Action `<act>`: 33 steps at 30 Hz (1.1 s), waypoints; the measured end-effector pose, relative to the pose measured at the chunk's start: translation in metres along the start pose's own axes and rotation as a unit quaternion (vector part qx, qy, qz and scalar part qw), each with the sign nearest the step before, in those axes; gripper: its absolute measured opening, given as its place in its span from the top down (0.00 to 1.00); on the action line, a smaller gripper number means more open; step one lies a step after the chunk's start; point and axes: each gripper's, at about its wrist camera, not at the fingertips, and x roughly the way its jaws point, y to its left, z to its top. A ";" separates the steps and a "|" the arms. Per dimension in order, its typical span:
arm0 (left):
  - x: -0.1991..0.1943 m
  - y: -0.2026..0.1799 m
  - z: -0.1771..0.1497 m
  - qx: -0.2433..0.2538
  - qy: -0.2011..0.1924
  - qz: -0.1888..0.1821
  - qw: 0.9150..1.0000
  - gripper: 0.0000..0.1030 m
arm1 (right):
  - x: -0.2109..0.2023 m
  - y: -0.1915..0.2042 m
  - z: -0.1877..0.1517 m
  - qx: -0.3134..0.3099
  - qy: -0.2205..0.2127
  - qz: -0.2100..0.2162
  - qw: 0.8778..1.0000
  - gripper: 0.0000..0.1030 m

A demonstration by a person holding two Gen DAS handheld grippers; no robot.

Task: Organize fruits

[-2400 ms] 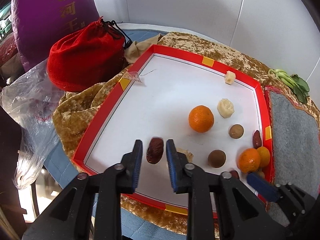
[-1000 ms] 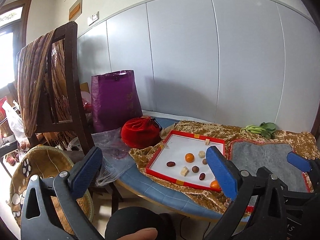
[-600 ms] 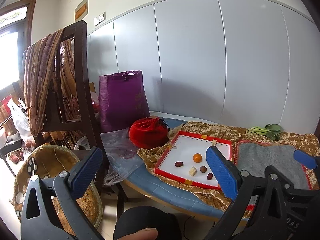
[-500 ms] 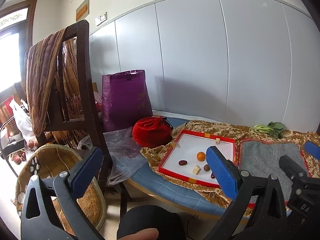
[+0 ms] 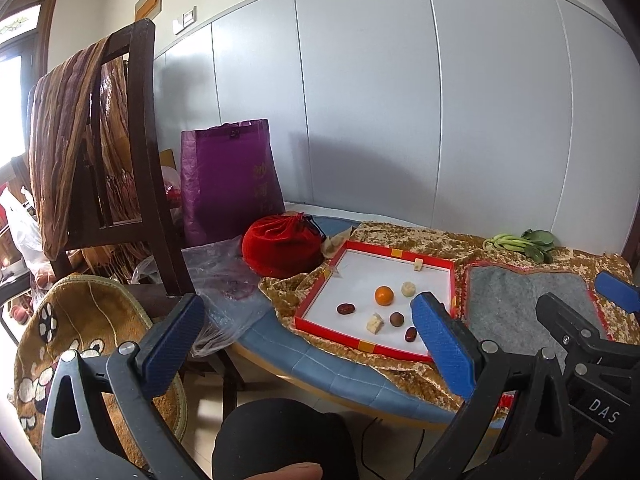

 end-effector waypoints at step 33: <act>0.017 0.012 -0.001 -0.017 0.015 0.017 1.000 0.00 | 0.013 0.014 0.005 0.001 0.003 0.013 1.000 0.13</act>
